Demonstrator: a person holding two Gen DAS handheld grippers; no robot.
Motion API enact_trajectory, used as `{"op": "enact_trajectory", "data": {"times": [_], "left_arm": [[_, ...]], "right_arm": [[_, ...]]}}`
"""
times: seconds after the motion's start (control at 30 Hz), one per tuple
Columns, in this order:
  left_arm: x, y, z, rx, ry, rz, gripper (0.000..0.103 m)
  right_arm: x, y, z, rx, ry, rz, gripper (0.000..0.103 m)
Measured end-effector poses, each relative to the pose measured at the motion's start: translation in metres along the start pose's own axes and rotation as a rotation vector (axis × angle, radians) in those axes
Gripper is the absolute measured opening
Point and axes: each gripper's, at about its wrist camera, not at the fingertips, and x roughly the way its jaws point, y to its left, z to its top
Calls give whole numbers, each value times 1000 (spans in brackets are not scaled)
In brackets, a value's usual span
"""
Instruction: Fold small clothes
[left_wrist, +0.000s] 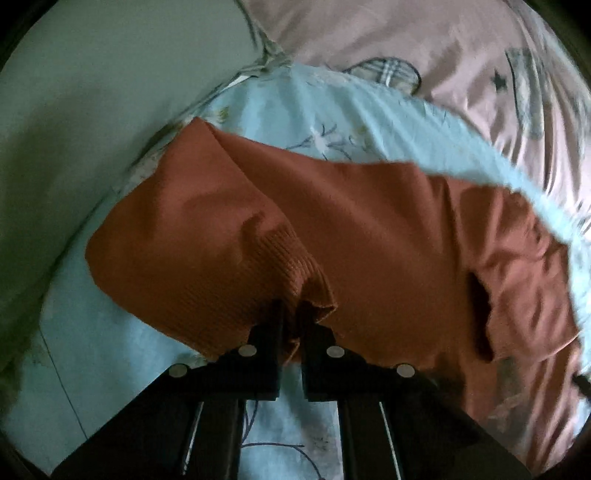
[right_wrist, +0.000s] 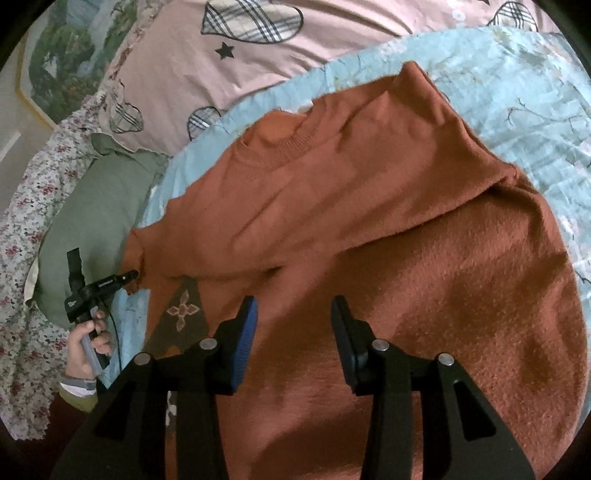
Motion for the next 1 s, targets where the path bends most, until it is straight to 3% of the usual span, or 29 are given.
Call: {"op": "enact_trajectory", "data": {"times": [0.07, 0.23, 0.37, 0.5, 0.67, 0.8, 0.87, 1.0], "left_arm": [[-11, -4, -1, -11, -17, -19, 5], [-57, -49, -4, -2, -76, -217, 5], [-86, -116, -1, 51, -110, -404, 5], [-90, -197, -1, 136, -78, -558, 5], [-48, -281, -15, 215, 7, -579, 5], [8, -320, -27, 230, 93, -553, 6], [28, -327, -34, 242, 138, -560, 10], [36, -311, -48, 271, 171, -536, 29]], "right_arm": [[-3, 3, 0, -10, -13, 10, 43], [-6, 1, 1, 1, -25, 24, 43], [-18, -10, 0, 22, -52, 21, 43], [-28, -25, -1, 51, -73, -2, 43], [-38, -41, 2, 77, -89, -31, 43], [-37, -47, 5, 84, -81, -42, 43], [-31, -46, 7, 88, -68, -32, 43], [-12, -36, 12, 69, -41, -8, 47]]}}
